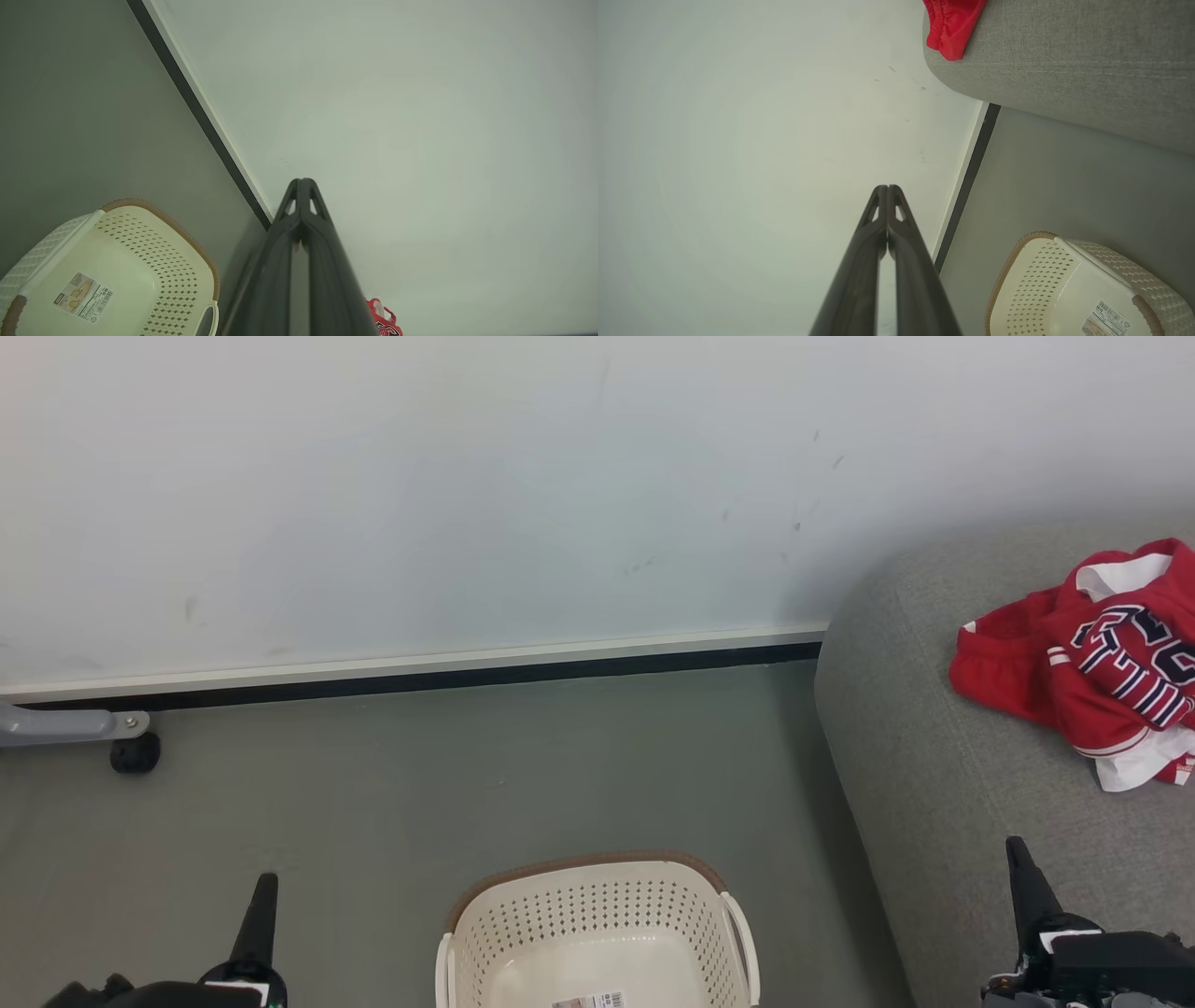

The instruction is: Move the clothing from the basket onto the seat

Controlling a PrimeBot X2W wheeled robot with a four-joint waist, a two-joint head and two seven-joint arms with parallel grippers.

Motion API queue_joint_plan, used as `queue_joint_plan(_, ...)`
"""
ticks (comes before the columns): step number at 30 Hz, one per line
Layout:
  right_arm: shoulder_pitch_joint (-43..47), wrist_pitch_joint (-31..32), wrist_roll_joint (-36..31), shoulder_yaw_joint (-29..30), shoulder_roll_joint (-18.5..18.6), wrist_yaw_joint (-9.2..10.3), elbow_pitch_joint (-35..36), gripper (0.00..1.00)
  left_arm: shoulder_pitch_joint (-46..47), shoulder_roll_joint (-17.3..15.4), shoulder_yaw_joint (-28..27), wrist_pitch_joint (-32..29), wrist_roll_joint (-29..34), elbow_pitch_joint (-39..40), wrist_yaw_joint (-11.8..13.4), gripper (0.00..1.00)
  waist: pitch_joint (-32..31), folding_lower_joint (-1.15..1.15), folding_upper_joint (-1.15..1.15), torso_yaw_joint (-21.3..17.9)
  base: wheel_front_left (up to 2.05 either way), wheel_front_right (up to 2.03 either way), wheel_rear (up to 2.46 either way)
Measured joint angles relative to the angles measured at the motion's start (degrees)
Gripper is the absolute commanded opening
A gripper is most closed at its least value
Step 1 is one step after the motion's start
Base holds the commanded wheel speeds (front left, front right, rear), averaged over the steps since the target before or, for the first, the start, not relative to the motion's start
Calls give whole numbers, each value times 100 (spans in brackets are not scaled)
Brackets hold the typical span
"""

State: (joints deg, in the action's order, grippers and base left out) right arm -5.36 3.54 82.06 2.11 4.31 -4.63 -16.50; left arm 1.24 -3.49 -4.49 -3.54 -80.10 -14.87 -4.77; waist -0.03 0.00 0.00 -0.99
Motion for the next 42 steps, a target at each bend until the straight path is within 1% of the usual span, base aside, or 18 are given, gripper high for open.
queue_joint_plan(3,0,52,205,118,-38,-51,-14,0,82,16,-14,-57,-260,-49,-80,0,3,0,0,21,0,0,0)
queue_joint_plan(14,0,283,911,530,-168,-204,-58,0,324,100,-65,-289,-1058,-178,-200,0,13,0,0,97,0,0,0)
queue_joint_plan(16,0,296,935,552,-172,-221,-62,0,327,110,-67,-297,-1147,-188,-231,0,13,0,0,99,0,0,0)
queue_joint_plan(42,0,294,936,556,-177,-226,-62,0,327,115,-69,-297,-1160,-202,-231,0,13,0,0,99,0,0,0)
